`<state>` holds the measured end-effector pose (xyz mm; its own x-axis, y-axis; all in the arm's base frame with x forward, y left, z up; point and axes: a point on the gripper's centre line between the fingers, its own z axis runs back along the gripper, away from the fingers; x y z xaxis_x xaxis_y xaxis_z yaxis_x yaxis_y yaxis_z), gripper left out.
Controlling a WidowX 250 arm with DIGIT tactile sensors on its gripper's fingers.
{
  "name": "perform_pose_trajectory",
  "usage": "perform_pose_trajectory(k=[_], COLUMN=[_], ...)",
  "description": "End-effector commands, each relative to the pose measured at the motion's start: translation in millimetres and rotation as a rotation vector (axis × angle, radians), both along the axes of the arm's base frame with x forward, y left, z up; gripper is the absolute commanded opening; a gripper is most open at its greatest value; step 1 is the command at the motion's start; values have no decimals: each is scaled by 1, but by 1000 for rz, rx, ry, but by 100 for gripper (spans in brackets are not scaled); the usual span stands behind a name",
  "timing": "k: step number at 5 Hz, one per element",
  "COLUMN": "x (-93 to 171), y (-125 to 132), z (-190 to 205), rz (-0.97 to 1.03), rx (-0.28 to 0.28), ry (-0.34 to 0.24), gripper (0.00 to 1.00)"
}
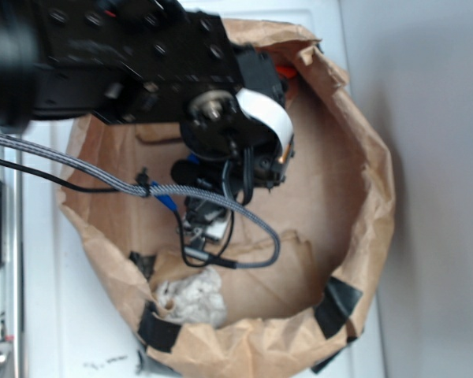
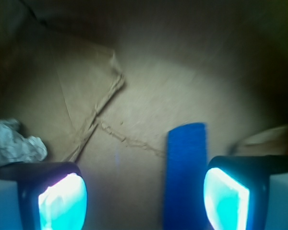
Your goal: Grab the blue sponge.
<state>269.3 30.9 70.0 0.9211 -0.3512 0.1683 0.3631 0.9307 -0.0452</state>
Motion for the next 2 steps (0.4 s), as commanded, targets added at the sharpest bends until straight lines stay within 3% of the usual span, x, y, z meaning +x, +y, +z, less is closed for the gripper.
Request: perform_pose_trajectory(k=[1, 2], x=[6, 5], y=[-12, -9], z=[-10, -6], rz=[52, 56], rx=[-14, -32], ry=[-16, -14], gripper=[100, 100])
